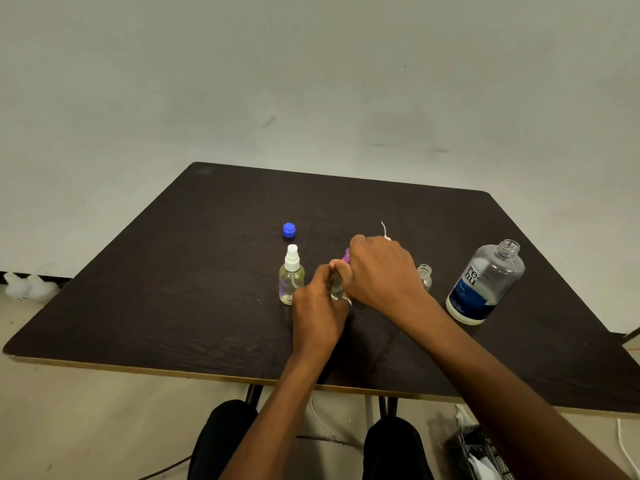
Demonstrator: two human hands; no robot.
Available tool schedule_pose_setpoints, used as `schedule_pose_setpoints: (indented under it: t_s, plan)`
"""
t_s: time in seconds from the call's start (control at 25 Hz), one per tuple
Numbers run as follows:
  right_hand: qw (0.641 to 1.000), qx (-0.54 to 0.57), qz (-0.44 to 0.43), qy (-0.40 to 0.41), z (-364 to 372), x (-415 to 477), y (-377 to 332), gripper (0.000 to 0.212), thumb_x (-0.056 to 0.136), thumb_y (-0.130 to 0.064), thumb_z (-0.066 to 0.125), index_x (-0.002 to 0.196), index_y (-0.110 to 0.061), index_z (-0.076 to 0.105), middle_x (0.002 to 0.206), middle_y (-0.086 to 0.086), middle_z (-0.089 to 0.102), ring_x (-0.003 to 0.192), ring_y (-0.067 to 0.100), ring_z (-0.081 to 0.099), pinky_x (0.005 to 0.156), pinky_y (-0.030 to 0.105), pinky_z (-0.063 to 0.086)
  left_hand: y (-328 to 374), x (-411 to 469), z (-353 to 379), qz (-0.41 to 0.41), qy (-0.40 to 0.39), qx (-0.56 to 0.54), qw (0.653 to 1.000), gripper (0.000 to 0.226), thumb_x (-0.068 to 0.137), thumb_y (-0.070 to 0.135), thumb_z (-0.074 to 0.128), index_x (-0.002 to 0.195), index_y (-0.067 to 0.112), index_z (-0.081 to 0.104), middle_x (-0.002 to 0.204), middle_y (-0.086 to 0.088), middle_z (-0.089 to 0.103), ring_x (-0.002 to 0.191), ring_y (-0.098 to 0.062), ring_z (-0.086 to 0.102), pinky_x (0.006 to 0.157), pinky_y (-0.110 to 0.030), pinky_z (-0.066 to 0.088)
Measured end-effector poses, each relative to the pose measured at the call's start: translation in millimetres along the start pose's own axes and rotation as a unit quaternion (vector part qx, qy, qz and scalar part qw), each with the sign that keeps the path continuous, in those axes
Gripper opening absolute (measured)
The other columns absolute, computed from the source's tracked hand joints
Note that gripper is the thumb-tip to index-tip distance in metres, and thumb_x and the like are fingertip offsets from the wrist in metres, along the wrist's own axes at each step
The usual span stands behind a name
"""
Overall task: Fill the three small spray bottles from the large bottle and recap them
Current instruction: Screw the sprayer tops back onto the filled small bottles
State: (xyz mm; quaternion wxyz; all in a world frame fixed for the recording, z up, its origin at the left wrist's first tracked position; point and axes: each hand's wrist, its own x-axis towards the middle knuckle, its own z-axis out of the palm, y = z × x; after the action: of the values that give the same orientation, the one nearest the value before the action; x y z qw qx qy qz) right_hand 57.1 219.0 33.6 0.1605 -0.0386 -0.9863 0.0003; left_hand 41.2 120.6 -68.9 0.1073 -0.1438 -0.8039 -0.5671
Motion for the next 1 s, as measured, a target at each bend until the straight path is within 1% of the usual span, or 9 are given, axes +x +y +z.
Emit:
schedule_pose_setpoints:
  t_s: [0.12,0.24,0.36,0.44,0.52,0.64,0.72,0.84,1.0]
  plan:
    - [1.000,0.014,-0.015,-0.010,0,2,2,0.033,0.091,-0.047,0.052,0.087,-0.015,0.054,0.082,0.002,0.058,0.072,0.020,0.055,0.062,0.032,0.044,1,-1,0,0.011,0.009,0.003,1.000,0.043,0.076,0.001,0.074,0.115,0.017,0.063,0.091,0.003,0.073,0.079,-0.005,0.068,0.073,-0.035,0.060]
    - [0.999,0.043,-0.004,-0.014,-6,2,8,0.051,0.086,-0.066,0.047,0.081,-0.016,0.054,0.078,-0.001,0.056,0.069,0.016,0.053,0.062,0.032,0.046,11,-4,-2,0.029,0.020,0.010,0.999,0.042,0.078,0.009,0.078,0.117,0.014,0.063,0.084,0.010,0.067,0.070,0.002,0.062,0.067,-0.027,0.055]
    - [0.998,0.060,0.025,0.022,-27,2,16,0.068,0.080,-0.081,0.034,0.081,-0.017,0.058,0.072,-0.003,0.058,0.064,0.013,0.056,0.061,0.034,0.053,17,-10,-5,0.003,0.002,0.015,1.000,0.076,0.075,0.036,0.085,0.140,0.017,0.052,0.108,0.007,0.068,0.093,-0.005,0.065,0.079,-0.014,0.049]
    - [0.995,0.074,0.041,0.049,-46,4,26,0.072,0.082,-0.081,0.027,0.078,-0.018,0.061,0.067,-0.002,0.060,0.062,0.014,0.057,0.062,0.035,0.053,22,-21,-6,-0.041,-0.009,0.028,0.999,0.092,0.072,0.048,0.083,0.149,0.018,0.041,0.122,-0.003,0.067,0.107,-0.020,0.066,0.091,-0.023,0.051]
    - [0.993,0.085,0.050,0.070,-66,5,37,0.071,0.085,-0.078,0.023,0.072,-0.020,0.062,0.063,-0.003,0.061,0.061,0.015,0.058,0.061,0.032,0.050,27,-41,-6,-0.022,0.026,0.045,0.998,0.089,0.075,0.048,0.080,0.148,0.017,0.041,0.128,-0.013,0.066,0.118,-0.030,0.063,0.097,-0.037,0.053]
    - [0.990,0.088,0.057,0.097,-89,7,56,0.065,0.090,-0.070,0.029,0.071,-0.019,0.064,0.063,-0.002,0.062,0.062,0.013,0.057,0.057,0.027,0.041,42,-67,1,0.095,0.071,0.055,0.991,0.067,0.083,0.037,0.078,0.141,0.015,0.052,0.130,-0.005,0.066,0.116,-0.016,0.065,0.094,-0.031,0.055]
    - [0.990,0.086,0.055,0.095,-95,11,65,0.057,0.090,-0.066,0.036,0.077,-0.020,0.067,0.070,-0.003,0.065,0.068,0.013,0.059,0.060,0.027,0.044,55,-67,12,0.146,0.045,0.043,0.987,0.061,0.084,0.032,0.078,0.138,0.014,0.056,0.128,-0.002,0.067,0.106,-0.014,0.068,0.092,-0.022,0.054]
    - [0.993,0.074,0.047,0.076,-97,17,78,0.050,0.091,-0.061,0.043,0.081,-0.020,0.069,0.076,-0.003,0.067,0.071,0.012,0.059,0.060,0.026,0.041,71,-51,36,0.090,-0.058,0.013,0.994,0.073,0.082,0.039,0.078,0.145,0.018,0.046,0.142,0.002,0.056,0.126,-0.006,0.054,0.100,-0.002,0.033]
    - [0.994,0.087,0.044,0.046,-87,18,90,0.042,0.090,-0.055,0.050,0.085,-0.019,0.071,0.078,-0.004,0.069,0.073,0.012,0.062,0.062,0.026,0.045,70,-27,66,-0.032,-0.140,0.001,0.990,0.086,0.079,0.042,0.080,0.150,0.019,0.037,0.152,0.003,0.046,0.139,-0.014,0.044,0.109,-0.023,0.036]
